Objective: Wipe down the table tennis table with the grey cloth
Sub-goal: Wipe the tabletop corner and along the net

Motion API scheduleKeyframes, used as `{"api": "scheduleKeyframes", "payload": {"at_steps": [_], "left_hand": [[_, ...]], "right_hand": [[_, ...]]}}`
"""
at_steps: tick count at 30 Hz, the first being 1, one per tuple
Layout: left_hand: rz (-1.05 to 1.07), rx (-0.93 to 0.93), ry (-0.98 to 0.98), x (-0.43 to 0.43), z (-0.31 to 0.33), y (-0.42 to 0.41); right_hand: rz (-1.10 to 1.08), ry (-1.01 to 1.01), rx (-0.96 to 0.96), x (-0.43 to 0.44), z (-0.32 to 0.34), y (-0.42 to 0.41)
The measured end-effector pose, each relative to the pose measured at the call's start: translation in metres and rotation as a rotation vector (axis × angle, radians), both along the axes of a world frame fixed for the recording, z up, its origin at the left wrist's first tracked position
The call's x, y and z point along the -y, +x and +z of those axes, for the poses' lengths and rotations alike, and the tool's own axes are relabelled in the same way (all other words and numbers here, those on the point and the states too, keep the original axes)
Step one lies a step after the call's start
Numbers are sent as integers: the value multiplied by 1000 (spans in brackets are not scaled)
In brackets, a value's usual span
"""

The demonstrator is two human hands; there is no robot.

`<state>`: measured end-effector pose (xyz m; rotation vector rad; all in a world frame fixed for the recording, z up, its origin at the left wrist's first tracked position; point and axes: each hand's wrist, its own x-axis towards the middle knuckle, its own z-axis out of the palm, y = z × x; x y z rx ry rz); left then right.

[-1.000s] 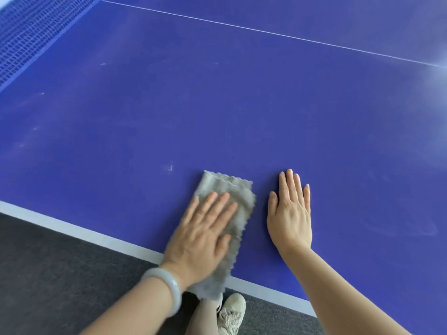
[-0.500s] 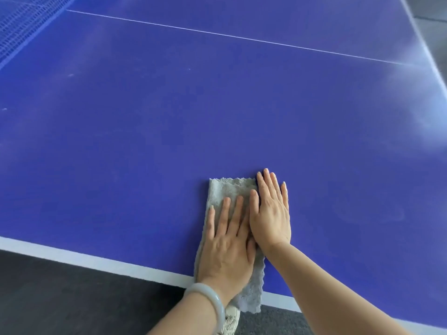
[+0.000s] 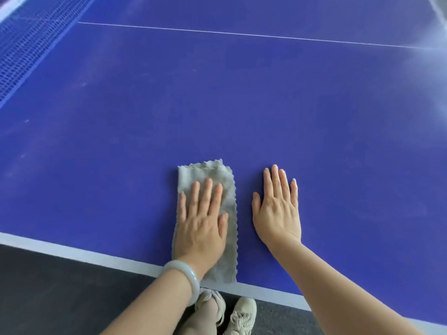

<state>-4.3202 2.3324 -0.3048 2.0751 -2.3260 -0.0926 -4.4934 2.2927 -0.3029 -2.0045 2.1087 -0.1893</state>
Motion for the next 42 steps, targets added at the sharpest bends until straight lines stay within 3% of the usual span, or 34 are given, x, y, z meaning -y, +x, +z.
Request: {"api": "scheduleKeyframes", "payload": {"at_steps": [3, 5, 9, 11, 15, 20, 26, 32, 36, 39, 42], "left_hand": [[-313, -20, 45, -14, 3, 14], [-382, 4, 30, -3, 4, 53], [-51, -24, 43, 22, 9, 118], [14, -26, 37, 23, 7, 119], [-3, -45, 18, 23, 5, 117], [5, -75, 21, 22, 3, 118], [-29, -79, 24, 10, 3, 120], [-267, -103, 18, -22, 1, 223], [19, -6, 11, 26, 5, 307], [326, 4, 50, 51, 5, 285], [97, -26, 15, 27, 0, 209]], "right_hand": [[1, 6, 3, 0, 0, 0], [6, -3, -18, 0, -1, -1], [-1, -15, -43, 1, -3, 1], [3, -14, -66, 0, -3, 1], [-23, -44, -68, -3, 5, 19], [101, -58, -8, 4, 8, 104], [-175, -29, 104, 18, 0, 155], [-178, 4, 27, 17, -1, 159], [-198, 4, 8, 18, 0, 163], [-213, 0, 18, 19, 1, 164], [-216, 8, 13, 19, 3, 163]]}}
